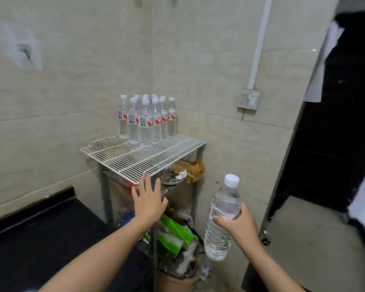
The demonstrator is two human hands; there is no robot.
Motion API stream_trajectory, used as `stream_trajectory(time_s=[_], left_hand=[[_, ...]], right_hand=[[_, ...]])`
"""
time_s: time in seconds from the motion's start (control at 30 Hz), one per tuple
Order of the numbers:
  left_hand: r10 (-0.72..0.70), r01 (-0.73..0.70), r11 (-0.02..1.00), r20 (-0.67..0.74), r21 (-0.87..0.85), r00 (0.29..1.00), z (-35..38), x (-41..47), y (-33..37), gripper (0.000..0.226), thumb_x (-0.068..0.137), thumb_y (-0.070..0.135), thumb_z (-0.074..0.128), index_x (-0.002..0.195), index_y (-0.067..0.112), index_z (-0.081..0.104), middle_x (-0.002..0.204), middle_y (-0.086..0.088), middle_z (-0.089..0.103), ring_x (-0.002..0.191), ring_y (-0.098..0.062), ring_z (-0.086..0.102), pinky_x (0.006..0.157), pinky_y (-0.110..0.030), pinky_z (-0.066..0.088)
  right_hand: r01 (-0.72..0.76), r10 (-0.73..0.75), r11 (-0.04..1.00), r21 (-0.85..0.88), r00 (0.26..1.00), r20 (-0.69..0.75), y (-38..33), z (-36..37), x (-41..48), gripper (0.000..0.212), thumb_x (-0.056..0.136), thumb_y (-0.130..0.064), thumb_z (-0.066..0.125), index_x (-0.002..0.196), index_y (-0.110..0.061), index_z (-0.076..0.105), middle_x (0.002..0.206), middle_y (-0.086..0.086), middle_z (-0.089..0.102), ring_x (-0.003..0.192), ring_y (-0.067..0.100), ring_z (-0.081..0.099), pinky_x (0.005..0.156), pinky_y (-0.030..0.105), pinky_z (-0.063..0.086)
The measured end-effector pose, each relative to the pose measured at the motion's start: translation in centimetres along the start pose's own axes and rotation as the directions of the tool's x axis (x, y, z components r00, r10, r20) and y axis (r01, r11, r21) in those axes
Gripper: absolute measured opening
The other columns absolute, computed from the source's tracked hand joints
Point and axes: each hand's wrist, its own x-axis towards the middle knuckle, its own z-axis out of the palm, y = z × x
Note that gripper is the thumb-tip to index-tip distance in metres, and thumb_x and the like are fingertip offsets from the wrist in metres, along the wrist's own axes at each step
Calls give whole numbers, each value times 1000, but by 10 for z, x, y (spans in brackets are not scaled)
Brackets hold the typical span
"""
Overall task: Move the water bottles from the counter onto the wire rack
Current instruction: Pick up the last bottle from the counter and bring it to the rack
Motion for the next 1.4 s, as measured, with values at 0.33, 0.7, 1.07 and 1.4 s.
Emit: stream_trajectory(time_s=[0.33,0.7,1.07,1.4], left_hand=[[-37,37,998,-7,58,999,40,176,55,68,90,42,39,146,16,10,157,-12,4,145,-34,-2,114,-57,6],[-172,163,928,-1,336,985,83,208,48,74,72,69,50,133,27,47,136,-18,52,120,-48,48,95,-66,36],[-139,186,902,-147,388,979,102,214,43,60,75,61,36,125,30,50,121,-11,66,104,-36,65,85,-57,49],[-212,297,839,-229,456,950,107,216,50,59,86,60,15,129,30,41,122,-11,65,104,-32,66,84,-49,51]], right_hand=[[138,-139,987,-81,990,-10,-42,1,191,56,53,-26,84,98,-25,51,98,-2,64,92,20,63,85,38,51],[272,-268,962,-27,958,102,-101,64,361,61,59,-28,80,111,-14,51,107,5,63,96,24,60,82,36,48],[275,-290,957,90,910,295,-139,171,511,61,63,-30,77,113,-14,46,114,7,61,87,22,54,74,32,44],[320,-309,947,22,889,338,-127,207,574,87,53,-53,73,127,-20,40,123,8,60,106,33,59,91,46,49]])
